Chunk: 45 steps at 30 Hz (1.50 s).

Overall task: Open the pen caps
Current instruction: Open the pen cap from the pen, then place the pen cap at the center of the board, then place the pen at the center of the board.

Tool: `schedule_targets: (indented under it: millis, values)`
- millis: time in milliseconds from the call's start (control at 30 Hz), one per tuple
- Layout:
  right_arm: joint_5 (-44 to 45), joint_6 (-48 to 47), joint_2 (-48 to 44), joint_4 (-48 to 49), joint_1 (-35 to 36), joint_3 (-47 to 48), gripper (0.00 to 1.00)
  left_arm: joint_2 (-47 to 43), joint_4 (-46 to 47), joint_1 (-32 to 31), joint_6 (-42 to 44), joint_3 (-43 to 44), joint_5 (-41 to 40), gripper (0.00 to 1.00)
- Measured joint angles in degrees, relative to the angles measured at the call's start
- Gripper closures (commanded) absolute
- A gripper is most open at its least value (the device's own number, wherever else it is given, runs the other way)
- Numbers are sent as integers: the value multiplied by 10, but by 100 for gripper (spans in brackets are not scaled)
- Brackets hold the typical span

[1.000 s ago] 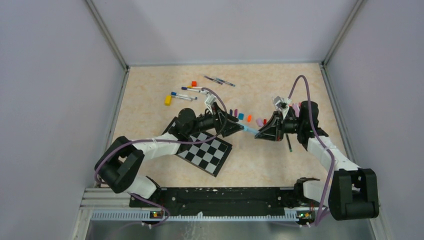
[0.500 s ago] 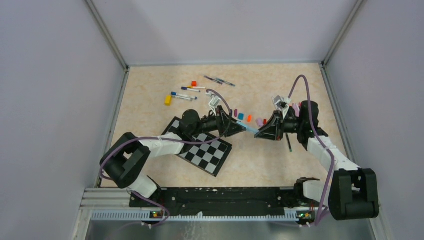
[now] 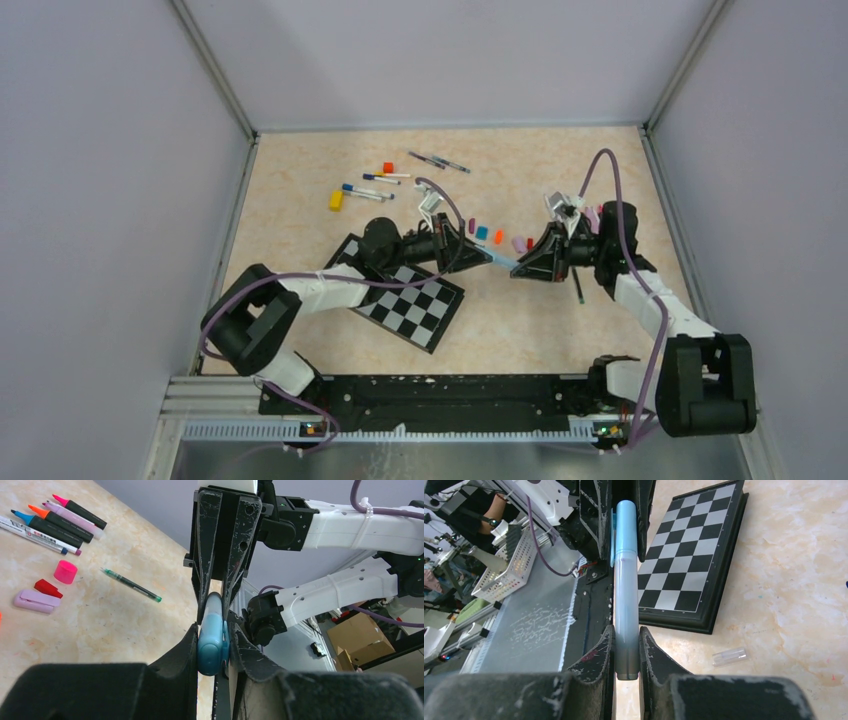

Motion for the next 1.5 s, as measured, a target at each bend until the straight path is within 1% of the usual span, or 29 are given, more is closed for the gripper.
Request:
schedule_targets:
  millis: [100, 233, 333, 400, 567, 767, 800, 900, 1000, 1067, 1167, 1200, 1333, 1500]
  values:
    - [-9, -9, 5, -3, -5, 0, 100, -11, -10, 17, 0, 0, 16, 100]
    - [-10, -30, 5, -19, -38, -2, 100, -47, -6, 114, -9, 15, 19, 100]
    - [-10, -44, 5, -29, -42, -2, 100, -73, -2, 165, -14, 30, 21, 100]
    - [-3, -68, 4, -54, -45, -1, 100, -88, -5, 176, -11, 37, 27, 100]
    - [69, -196, 1, -194, -60, 21, 100, -130, -63, 178, 26, 40, 42, 100]
    - [142, -292, -26, -293, -101, 36, 100, -177, -130, 175, 54, 0, 57, 99]
    - [148, -299, -27, -301, -103, 38, 100, -179, -150, 171, 61, -1, 58, 98]
    - [205, -349, -29, -363, -118, 67, 100, -179, -215, 142, 88, -2, 54, 96]
    - [254, -378, -29, -407, -130, 86, 100, -174, -277, 85, 124, -1, 41, 94]
    - [281, -388, -29, -427, -140, 93, 100, -157, -322, 34, 149, 10, 26, 94]
    - [324, -390, -29, -440, -161, 95, 100, -109, -373, -24, 181, 42, -3, 93]
    - [340, -390, -28, -445, -169, 96, 100, -80, -398, -48, 196, 62, -23, 93]
    - [392, -391, -14, -462, -189, 109, 100, -9, -466, -94, 229, 115, -82, 92]
    - [455, -389, 9, -469, -215, 119, 100, 88, -555, -125, 252, 196, -154, 92]
